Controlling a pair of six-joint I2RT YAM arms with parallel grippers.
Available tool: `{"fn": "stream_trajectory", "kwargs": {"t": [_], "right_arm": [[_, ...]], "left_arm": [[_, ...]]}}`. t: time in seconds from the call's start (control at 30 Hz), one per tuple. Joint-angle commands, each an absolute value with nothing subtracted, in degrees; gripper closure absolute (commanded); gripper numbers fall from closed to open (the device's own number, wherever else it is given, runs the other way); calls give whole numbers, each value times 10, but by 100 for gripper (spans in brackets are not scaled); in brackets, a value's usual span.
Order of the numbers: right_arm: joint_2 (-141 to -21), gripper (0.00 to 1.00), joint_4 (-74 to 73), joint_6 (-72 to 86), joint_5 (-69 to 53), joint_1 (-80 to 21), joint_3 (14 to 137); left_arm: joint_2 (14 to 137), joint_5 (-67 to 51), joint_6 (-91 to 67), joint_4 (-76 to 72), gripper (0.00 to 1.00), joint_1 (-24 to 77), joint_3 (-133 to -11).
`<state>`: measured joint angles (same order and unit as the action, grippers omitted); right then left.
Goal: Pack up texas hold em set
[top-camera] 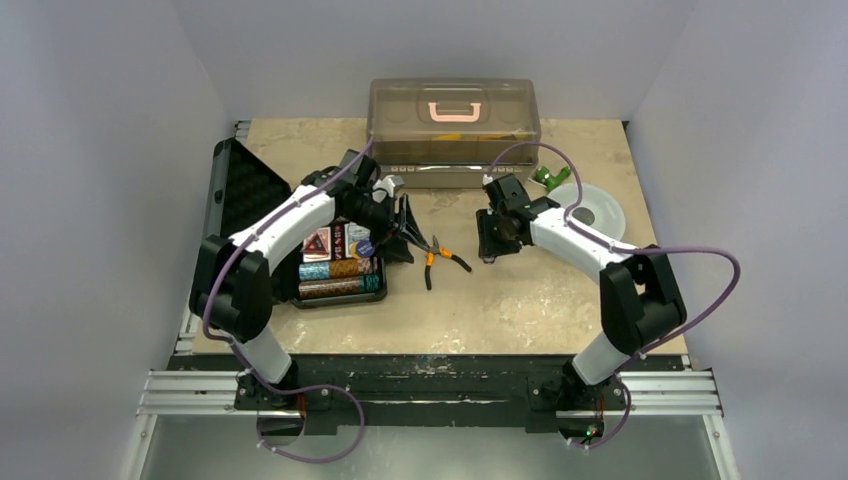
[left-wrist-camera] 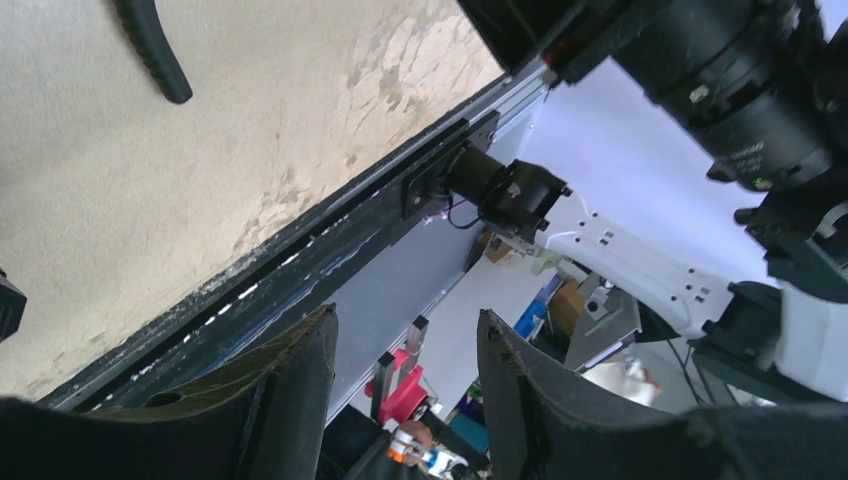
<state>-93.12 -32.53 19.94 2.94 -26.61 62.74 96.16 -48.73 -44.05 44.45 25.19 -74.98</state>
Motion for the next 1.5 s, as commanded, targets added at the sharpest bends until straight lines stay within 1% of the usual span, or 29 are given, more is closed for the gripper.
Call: {"fn": "stream_trajectory", "kwargs": {"t": [0.0,0.43,0.83,1.17,1.27,1.47], "right_arm": [[-890,67,-300,170,-18,-271,626],[-843,68,-296,140,-121,-305,645],[-810,68,-308,135,-149,-321,654],[-800,68,-317,130,-159,-324,670],[-800,68,-318,128,-160,-325,672],[-797,68,-321,127,-160,-326,676]], "left_arm": [[977,-526,-475,398,49,232,-786],[1019,-552,-600,261,49,236,-765],[1084,-568,-626,224,50,265,-792],[1125,-607,-621,225,51,277,-825],[1136,-625,-610,228,54,283,-833],[1148,-635,-554,282,58,294,-850]]}}
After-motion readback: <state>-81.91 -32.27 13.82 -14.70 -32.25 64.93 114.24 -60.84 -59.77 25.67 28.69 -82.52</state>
